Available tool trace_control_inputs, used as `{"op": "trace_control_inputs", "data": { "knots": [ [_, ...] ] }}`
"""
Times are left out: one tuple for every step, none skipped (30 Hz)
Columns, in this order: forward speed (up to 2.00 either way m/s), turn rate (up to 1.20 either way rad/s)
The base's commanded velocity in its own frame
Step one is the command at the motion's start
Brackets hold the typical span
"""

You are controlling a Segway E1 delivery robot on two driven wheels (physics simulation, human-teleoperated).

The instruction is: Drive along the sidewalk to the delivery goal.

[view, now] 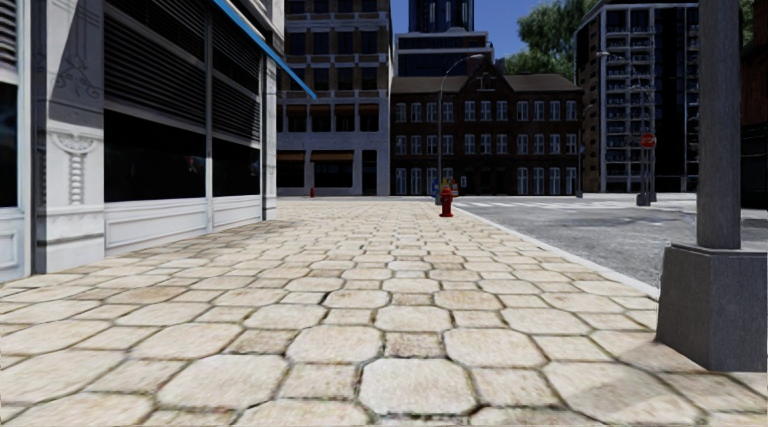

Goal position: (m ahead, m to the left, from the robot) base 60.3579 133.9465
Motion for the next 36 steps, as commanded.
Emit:
{"op": "trace_control_inputs", "data": {
  "knots": [
    [2.0,0.6],
    [2.0,0.6],
    [2.0,0.6],
    [2.0,0.6],
    [2.0,0.58],
    [2.0,0.58],
    [2.0,0.0],
    [2.0,0.0],
    [2.0,0.0],
    [2.0,0.0],
    [2.0,0.0],
    [2.0,0.0],
    [2.0,0.0],
    [2.0,0.0],
    [2.0,0.0],
    [2.0,0.0],
    [2.0,0.0],
    [2.0,0.0],
    [2.0,0.0],
    [2.0,0.0],
    [2.0,0.0],
    [2.0,0.0],
    [2.0,0.0],
    [2.0,0.0],
    [2.0,0.0],
    [2.0,0.0],
    [2.0,0.0],
    [2.0,0.0],
    [2.0,0.0],
    [2.0,0.0],
    [2.0,0.0],
    [2.0,0.0],
    [2.0,0.0],
    [2.0,0.0],
    [2.0,0.0],
    [2.0,0.0]
  ]
}}
